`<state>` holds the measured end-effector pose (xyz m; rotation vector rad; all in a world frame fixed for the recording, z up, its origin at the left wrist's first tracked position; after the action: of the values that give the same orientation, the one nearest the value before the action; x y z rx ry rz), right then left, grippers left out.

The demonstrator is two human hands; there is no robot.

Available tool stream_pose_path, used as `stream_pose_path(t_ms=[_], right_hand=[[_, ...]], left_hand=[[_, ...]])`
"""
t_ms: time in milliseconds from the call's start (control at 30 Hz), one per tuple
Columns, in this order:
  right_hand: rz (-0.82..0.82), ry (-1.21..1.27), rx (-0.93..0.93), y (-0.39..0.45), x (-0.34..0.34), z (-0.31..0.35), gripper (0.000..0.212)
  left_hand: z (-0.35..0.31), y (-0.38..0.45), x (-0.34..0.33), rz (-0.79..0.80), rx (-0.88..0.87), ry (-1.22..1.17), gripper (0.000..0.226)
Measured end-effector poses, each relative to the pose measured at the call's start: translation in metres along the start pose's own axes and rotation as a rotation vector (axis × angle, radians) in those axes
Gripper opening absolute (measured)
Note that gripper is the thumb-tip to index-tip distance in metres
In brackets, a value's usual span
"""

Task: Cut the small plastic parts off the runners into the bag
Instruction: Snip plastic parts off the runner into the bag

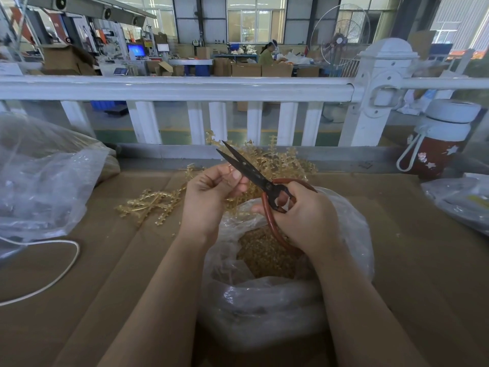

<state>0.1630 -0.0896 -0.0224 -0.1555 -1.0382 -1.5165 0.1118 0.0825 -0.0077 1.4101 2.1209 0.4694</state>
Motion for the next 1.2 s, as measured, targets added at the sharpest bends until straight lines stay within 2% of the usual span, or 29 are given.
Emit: stream_pose_path(t_ms=[133,267,400,500,633,867,1067,1200], right_hand=[[0.032,0.05,-0.045,0.0,-0.002,-0.002,0.056],[0.101,0.218,-0.196,0.002,-0.004,-0.008,0.039],[0.171,0.38,-0.326,0.005,-0.007,-0.01,0.011],[0.256,0.591,-0.342,0.004,-0.004,-0.002,0.015],[0.331,0.73,-0.413,0.005,-0.002,0.002,0.004],[0.392,0.694,-0.468,0.005,-0.007,0.003,0.004],[0.364,0.711,-0.379,0.005,-0.005,0.003,0.005],[0.346,0.676,-0.361,0.005,-0.005,0.002,0.006]], left_hand=[[0.002,0.0,-0.001,-0.015,0.064,-0.037,0.01],[0.007,-0.003,0.0,-0.064,0.195,-0.019,0.023],[0.011,-0.008,-0.011,0.016,0.225,0.046,0.005],[0.012,-0.01,-0.017,0.053,0.195,0.072,0.006],[0.014,-0.011,-0.018,0.05,0.19,0.073,0.012],[0.013,-0.011,-0.021,0.083,0.143,0.091,0.01],[0.008,-0.012,-0.022,0.186,0.162,0.056,0.008],[0.009,-0.01,-0.014,0.091,0.259,0.003,0.021]])
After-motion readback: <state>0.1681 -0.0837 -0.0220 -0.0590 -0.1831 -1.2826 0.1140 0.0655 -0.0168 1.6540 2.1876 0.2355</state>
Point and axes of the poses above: each hand's wrist, its own y-axis towards the middle knuckle, its own x-axis out of the back of the hand, z = x × y, the point moved 4 cm from there along y, towards the middle knuckle, and after that the axes turned 13 degrees about -x, right-handed, at the moved point
